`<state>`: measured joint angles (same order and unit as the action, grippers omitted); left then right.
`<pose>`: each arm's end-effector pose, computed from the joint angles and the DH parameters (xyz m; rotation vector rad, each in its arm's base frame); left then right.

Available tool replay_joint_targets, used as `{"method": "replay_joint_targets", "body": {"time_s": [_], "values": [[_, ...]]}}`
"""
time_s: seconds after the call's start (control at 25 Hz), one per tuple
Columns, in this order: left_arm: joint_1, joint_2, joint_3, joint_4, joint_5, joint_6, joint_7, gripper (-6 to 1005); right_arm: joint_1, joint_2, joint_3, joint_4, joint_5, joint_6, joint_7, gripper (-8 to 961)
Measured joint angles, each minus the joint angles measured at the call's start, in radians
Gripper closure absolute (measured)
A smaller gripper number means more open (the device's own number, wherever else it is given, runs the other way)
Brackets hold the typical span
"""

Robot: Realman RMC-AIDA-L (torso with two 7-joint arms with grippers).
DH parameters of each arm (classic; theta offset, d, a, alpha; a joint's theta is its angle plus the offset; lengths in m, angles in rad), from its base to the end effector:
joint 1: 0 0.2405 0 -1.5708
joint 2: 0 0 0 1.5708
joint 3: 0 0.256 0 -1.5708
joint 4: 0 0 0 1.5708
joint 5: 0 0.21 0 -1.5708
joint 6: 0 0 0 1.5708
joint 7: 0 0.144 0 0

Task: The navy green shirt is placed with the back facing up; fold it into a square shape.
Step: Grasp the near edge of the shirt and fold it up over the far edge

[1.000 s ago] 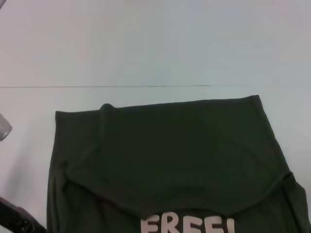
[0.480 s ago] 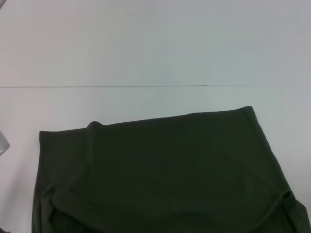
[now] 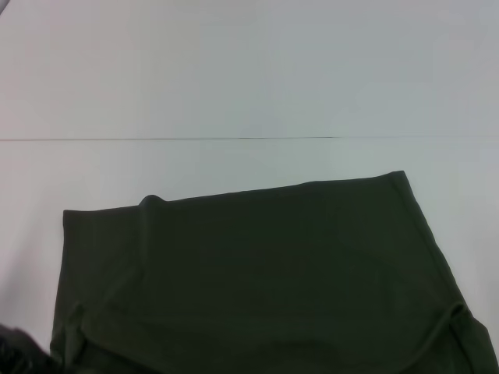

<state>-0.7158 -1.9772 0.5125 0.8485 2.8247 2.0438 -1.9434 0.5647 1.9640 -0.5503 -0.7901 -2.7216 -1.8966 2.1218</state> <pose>-0.2765 0.3047 0.0697 2.7010 1.3026 -0.2441 0.3239 0.2791 0.0601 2.5680 -1.7413 0.1598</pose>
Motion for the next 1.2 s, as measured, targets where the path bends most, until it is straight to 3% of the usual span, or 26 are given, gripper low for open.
{"method": "replay_joint_targets", "body": {"time_s": [0.24,0.64,0.84,1.2], "values": [[0.003,0.021,-0.143,0.000,-0.061,-0.058,0.022,953,0.000,-0.020,0.116,0.018,0.109,0.026,0.006,917],[0.038,0.025,-0.255,-0.015,-0.178,-0.187,0.021,951,0.014,-0.024,0.147,0.090,0.226,0.191,0.053,913],[0.046,0.028,-0.268,-0.035,-0.186,-0.250,-0.003,950,0.005,-0.026,0.149,0.090,0.305,0.260,0.067,911],[0.121,-0.007,-0.287,-0.076,-0.338,-0.399,-0.032,948,-0.026,0.021,0.150,0.103,0.449,0.400,0.050,908]]}}
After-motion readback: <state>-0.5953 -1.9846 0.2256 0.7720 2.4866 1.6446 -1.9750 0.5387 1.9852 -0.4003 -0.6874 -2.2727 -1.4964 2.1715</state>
